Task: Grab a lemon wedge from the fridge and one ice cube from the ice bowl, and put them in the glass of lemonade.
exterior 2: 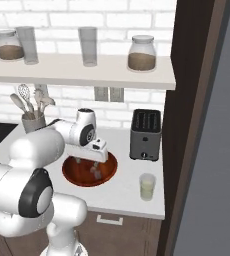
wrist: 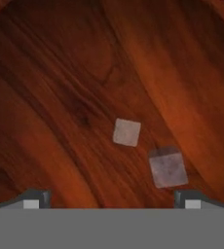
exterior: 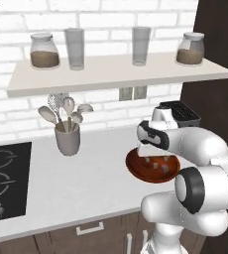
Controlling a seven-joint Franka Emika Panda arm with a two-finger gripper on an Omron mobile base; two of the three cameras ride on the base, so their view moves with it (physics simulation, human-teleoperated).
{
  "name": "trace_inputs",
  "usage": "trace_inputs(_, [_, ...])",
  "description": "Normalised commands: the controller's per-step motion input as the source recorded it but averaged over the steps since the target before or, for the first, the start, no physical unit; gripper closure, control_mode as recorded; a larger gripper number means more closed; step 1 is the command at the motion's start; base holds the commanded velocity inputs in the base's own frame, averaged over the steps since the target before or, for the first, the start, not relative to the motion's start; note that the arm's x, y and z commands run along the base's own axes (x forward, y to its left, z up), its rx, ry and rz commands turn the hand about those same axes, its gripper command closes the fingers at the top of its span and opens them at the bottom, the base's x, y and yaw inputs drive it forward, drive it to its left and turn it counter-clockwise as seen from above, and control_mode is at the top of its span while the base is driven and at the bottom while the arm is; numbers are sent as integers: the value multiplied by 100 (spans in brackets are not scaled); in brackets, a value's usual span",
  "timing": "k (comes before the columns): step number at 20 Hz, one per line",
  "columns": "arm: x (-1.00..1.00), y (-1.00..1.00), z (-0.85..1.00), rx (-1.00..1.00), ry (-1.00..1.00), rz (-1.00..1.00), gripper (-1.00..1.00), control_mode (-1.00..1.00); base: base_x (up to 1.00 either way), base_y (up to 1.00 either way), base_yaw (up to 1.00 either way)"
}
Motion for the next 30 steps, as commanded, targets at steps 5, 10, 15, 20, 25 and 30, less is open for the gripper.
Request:
trace_inputs(5, [0, 0, -31, -1, 0, 0, -100, -100, 0, 0, 0])
trace_inputs(10, [0, -2, -14, 0, -3, 0, -100, -100, 0, 0, 0])
trace_inputs(15, [0, -22, -3, 3, -14, 0, -100, -100, 0, 0, 0])
trace_inputs(20, [5, -22, -9, 3, -10, 0, -100, -100, 0, 0, 0])
trace_inputs(25, [18, -4, -42, -1, 0, 0, -100, -100, 0, 0, 0])
trace_inputs(30, [-8, 0, -17, 0, -3, 0, -100, -100, 0, 0, 0])
